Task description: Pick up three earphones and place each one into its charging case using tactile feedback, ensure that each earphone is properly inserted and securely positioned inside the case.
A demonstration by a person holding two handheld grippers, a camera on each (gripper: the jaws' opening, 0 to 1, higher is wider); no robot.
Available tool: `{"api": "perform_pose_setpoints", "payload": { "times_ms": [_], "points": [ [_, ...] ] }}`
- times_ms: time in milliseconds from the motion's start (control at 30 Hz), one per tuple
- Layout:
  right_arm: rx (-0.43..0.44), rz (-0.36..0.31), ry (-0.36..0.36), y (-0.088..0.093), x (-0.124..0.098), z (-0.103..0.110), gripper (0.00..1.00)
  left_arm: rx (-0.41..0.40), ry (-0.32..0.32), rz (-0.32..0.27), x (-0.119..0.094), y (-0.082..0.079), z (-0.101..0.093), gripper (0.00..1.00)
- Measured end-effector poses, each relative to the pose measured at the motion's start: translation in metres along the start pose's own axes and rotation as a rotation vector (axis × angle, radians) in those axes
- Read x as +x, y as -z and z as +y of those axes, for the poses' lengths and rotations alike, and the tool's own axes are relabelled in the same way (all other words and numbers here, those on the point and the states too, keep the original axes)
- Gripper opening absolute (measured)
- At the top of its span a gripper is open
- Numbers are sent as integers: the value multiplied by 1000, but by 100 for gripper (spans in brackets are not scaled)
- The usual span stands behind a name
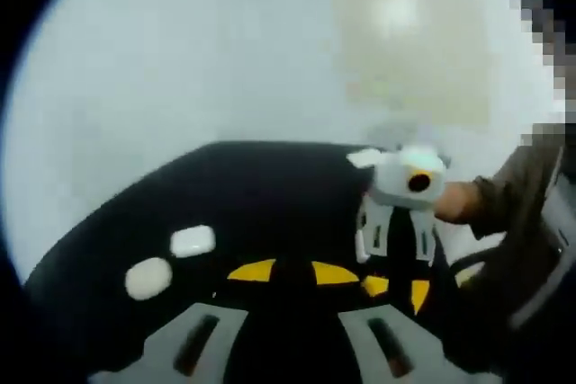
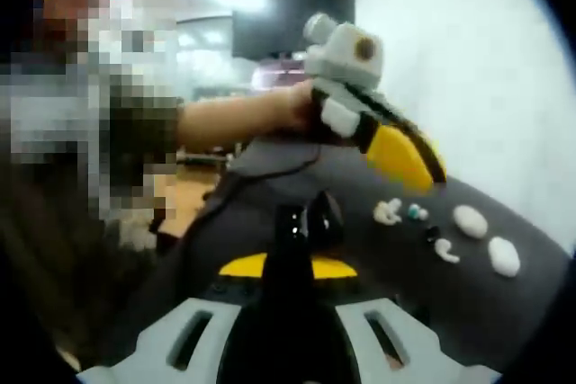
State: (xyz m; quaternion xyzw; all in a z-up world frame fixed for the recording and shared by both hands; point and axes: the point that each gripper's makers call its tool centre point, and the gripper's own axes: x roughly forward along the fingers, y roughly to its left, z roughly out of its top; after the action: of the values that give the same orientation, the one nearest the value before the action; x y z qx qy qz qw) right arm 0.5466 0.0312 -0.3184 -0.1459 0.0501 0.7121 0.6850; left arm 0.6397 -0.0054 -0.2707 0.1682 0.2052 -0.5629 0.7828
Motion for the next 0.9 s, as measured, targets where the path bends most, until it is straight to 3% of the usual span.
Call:
{"api": "perform_pose_setpoints", "payload": {
  "times_ms": [133,300,433,533,567,667,733,833,900],
  "points": [
    [-3,-2,0,0,0,0,18,2,120,71,28,5,-14,7],
    [-5,-3,-2,0,0,0,18,12,166,69,43,6,-21,11],
    [-9,-3,-3,0,0,0,18,12,155,114,53,15,-20,11],
    [-8,-4,-7,-1,0,0,18,25,119,177,58,31,-22,10],
    [-8,-4,-7,-1,0,0,18,31,116,150,57,28,-25,10],
    [-10,-5,-9,-1,0,0,18,67,80,160,47,28,-27,10],
    [-8,-5,-10,-1,0,0,18,96,13,131,35,22,-21,10],
    [-7,-5,-11,-1,0,0,18,112,-66,72,-2,12,-17,10],
    [-6,-4,-11,-1,0,0,18,91,-93,63,-30,15,-12,10]
  ]
}}
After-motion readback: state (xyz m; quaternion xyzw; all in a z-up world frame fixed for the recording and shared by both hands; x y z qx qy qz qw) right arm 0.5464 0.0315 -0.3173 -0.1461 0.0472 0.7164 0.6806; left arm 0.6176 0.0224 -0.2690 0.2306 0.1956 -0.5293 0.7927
